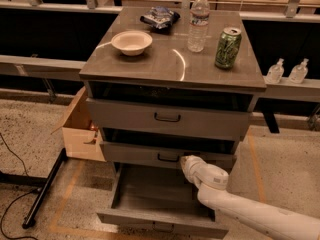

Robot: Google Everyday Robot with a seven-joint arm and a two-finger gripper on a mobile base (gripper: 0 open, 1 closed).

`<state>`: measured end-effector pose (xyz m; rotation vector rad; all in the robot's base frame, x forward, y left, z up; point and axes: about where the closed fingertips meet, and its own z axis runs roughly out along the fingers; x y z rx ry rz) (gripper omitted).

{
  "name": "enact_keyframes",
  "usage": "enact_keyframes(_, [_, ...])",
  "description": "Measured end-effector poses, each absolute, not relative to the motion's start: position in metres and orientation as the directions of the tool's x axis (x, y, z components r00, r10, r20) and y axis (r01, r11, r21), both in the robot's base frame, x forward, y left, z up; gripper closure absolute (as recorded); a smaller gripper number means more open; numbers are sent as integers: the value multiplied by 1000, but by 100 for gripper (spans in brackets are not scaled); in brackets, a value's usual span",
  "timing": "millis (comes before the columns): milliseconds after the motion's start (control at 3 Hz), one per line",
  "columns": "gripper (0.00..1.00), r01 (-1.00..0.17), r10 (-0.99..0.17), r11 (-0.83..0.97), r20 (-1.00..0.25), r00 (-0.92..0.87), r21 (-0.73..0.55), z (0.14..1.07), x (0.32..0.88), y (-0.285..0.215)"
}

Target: Close middle drawer

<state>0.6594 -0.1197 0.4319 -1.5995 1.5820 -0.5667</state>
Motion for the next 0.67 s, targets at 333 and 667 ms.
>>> enact_keyframes(333, [100,-644,-968,100,-224,114,-759,430,645,-131])
enact_keyframes(667, [100,-696,-963,79,-236,133,-714,436,612,-157])
